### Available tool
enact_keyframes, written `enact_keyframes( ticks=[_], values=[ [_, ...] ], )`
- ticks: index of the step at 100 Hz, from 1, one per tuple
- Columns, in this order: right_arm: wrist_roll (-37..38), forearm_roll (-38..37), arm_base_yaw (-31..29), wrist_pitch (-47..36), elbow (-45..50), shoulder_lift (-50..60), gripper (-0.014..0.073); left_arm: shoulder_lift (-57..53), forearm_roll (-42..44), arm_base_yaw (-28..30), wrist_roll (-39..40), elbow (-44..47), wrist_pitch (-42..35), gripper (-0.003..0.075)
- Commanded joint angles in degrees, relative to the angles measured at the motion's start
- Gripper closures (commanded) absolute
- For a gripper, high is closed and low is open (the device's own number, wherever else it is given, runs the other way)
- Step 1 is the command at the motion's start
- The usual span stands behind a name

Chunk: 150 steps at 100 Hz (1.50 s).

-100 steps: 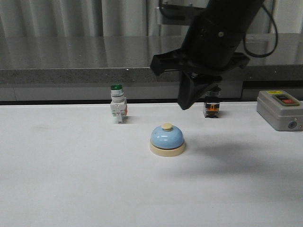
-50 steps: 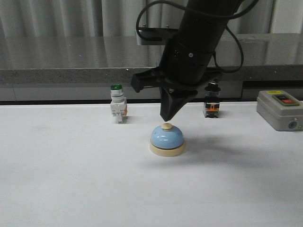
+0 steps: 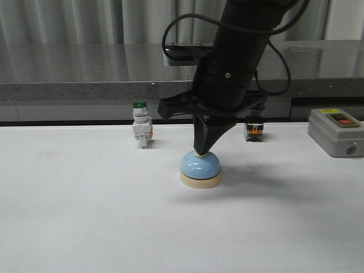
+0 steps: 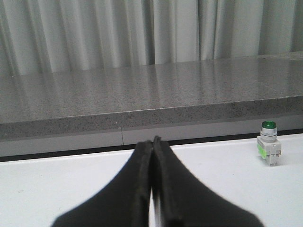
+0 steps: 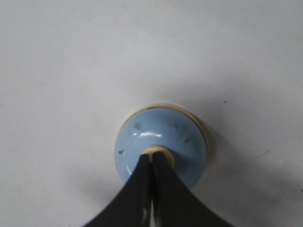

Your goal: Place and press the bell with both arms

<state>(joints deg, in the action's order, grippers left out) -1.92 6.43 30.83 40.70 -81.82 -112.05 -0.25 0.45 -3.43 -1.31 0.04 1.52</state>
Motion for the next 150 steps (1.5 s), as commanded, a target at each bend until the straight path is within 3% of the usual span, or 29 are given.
enact_keyframes(
  ticks=[1, 53, 110, 150],
  values=[
    [-0.61, -0.58, -0.07, -0.62, -1.87, 5.68, 0.0654, -1.76, -0.45, 0.09, 0.50, 2.41, -4.63, 0.0741],
    [-0.56, -4.69, -4.86, 3.00, 0.53, 24.02, 0.0654, -1.76, -0.45, 0.09, 0.50, 2.41, -4.63, 0.0741],
    [0.14, -4.80, -21.20, -3.06, 29.38, 58.26, 0.0654, -1.76, -0.45, 0.09, 0.50, 2.41, -4.63, 0.0741],
    [0.14, -4.80, -24.21, -5.87, 44.01, 85.61, 0.0654, -1.76, -0.45, 0.09, 0.50, 2.41, -4.63, 0.0741]
  ],
)
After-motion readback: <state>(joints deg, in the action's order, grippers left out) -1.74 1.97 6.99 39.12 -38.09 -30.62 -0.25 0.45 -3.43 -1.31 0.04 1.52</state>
